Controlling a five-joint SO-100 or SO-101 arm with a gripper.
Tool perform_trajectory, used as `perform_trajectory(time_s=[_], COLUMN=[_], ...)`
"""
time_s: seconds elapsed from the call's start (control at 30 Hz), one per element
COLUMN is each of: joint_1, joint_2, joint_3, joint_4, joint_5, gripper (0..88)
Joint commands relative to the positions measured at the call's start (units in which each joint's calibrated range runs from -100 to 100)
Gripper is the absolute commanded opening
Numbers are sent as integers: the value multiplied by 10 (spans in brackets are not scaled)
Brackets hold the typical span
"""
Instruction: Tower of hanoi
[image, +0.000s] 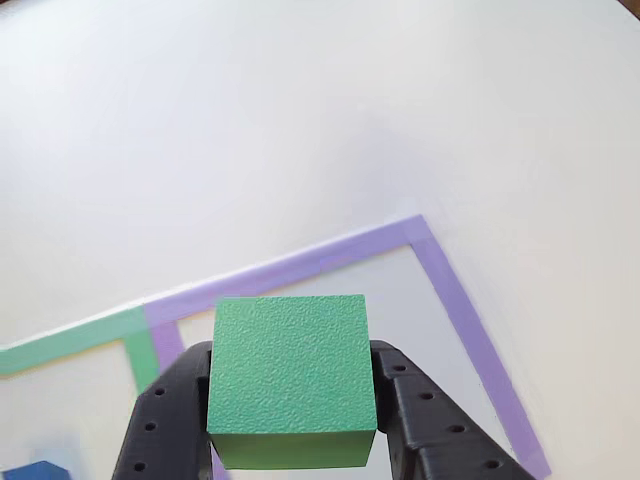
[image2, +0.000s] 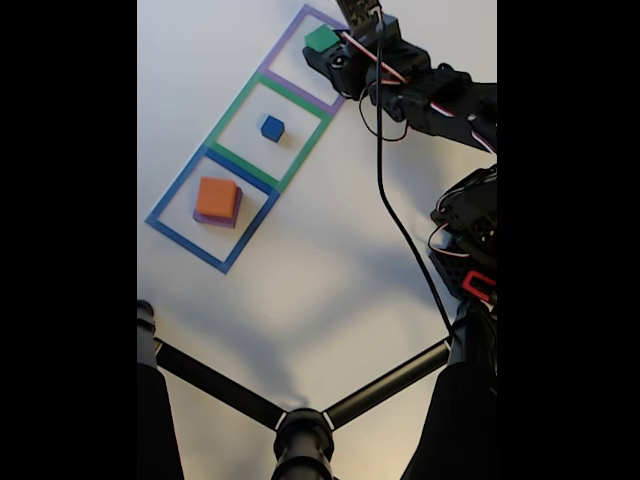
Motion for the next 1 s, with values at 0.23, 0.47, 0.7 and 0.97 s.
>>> perform_trajectory(time_s=[0.23, 0.47, 0.7, 0.97], joint_1=[-78, -129, -217, -330], joint_2=[-187, -219, -234, -265], joint_3=[-321, -496, -581, -557], joint_4=[558, 816, 931, 935], joint_5=[0, 0, 0, 0], gripper=[50, 49, 49, 49])
